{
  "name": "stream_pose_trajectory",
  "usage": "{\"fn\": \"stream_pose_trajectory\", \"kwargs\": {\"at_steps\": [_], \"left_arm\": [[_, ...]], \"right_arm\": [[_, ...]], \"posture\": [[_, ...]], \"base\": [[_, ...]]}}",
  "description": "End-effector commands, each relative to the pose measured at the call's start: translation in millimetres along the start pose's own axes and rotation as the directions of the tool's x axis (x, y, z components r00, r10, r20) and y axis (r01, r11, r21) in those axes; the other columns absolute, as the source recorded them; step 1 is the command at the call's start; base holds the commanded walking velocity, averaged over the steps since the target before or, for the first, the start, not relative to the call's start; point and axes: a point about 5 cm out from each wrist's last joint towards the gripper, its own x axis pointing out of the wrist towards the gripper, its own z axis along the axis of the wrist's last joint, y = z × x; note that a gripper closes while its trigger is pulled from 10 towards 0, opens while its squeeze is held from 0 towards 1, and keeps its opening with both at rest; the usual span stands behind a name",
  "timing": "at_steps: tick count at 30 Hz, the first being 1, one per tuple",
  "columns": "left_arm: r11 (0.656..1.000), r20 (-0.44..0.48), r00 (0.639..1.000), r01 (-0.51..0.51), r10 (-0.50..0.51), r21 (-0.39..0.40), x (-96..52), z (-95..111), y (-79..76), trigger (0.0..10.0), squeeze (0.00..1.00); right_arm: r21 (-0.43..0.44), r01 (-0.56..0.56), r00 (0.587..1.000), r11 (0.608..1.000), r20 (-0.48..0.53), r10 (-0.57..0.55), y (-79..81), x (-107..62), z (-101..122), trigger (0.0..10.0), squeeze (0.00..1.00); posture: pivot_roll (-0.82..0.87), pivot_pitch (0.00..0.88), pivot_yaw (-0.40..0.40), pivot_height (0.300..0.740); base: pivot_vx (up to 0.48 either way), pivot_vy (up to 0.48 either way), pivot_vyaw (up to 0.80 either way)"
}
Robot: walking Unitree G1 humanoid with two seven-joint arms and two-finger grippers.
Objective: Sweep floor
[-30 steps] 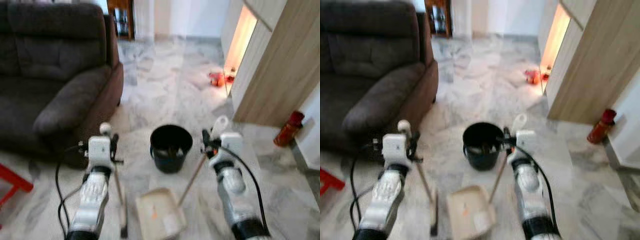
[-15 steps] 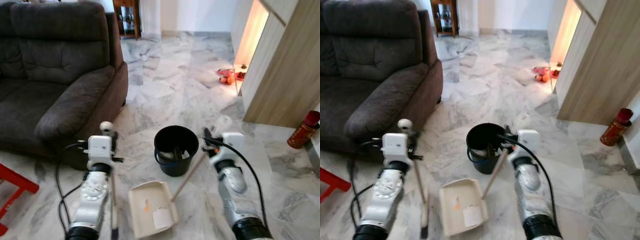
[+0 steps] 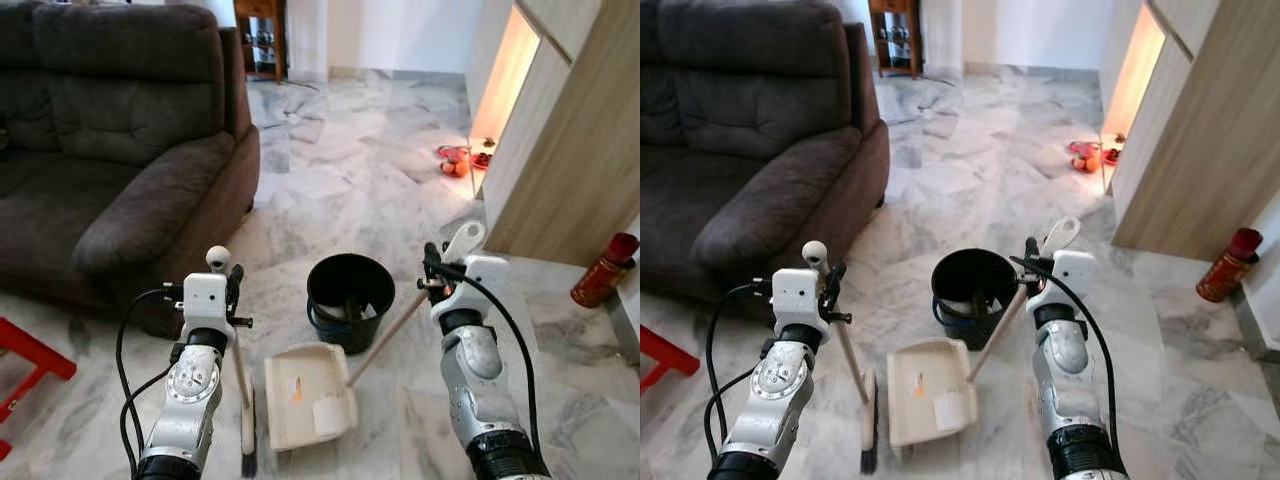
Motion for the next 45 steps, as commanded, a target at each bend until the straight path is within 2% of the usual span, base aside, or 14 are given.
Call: {"fn": "stream_pose_trajectory", "kwargs": {"at_steps": [1,10,16,19,25,30,38,45], "left_arm": [[1.0,0.043,0.999,-0.011,0.01,0.019,3.0,9,4.0,10.0,0.0],[1.0,0.042,0.999,-0.014,0.013,0.025,2.7,8,5.8,10.0,0.0],[1.0,0.04,0.999,-0.01,0.009,0.025,2.7,8,5.6,10.0,0.0],[1.0,0.04,0.999,-0.011,0.01,0.024,2.8,8,5.8,10.0,0.0],[1.0,0.04,0.999,-0.01,0.009,0.024,3.3,8,6.1,10.0,0.0],[0.999,0.047,0.999,-0.01,0.009,0.037,3.0,9,8.2,10.0,0.0],[0.998,0.055,0.998,-0.004,0.0,0.059,2.1,10,7.6,10.0,0.0],[0.998,0.057,0.998,-0.009,0.005,0.065,1.9,9,8.5,10.0,0.0]], "right_arm": [[0.011,-0.007,0.996,1.0,0.085,0.006,2.5,7.6,24,10.0,0.0],[0.003,-0.091,0.99,0.996,0.108,0.09,12.6,7.2,47,10.0,0.0],[-0.073,-0.107,0.993,0.992,0.046,0.11,4.6,3.5,55,10.0,0.0],[-0.065,-0.103,0.993,0.993,0.057,0.107,4.6,4.3,61,10.0,0.0],[-0.01,-0.109,0.982,0.994,0.155,0.109,12.9,7.3,88,10.0,0.0],[0.057,-0.083,0.95,0.995,0.307,0.062,20.7,10.7,121,10.0,0.0],[0.073,-0.023,0.925,0.997,0.38,-0.007,16.9,9.9,136,10.0,0.0],[0.083,-0.024,0.923,0.996,0.384,-0.009,22.0,10.4,135,10.0,0.0]], "posture": [[0.13,0.0,0.016,0.74],[0.13,0.0,0.016,0.74],[0.12,0.0,0.017,0.74],[0.12,0.0,0.018,0.74],[0.12,0.0,0.019,0.74],[0.13,0.0,0.02,0.74],[0.13,0.0,0.024,0.74],[0.14,0.0,0.025,0.74]], "base": [[0.0,0.0,0.0],[0.0,0.0,0.0],[0.0,0.0,0.0],[0.0,0.0,0.0],[0.0,0.0,0.0],[0.0,0.0,0.0],[0.0,0.0,0.0],[0.084,0.0,0.0]]}}
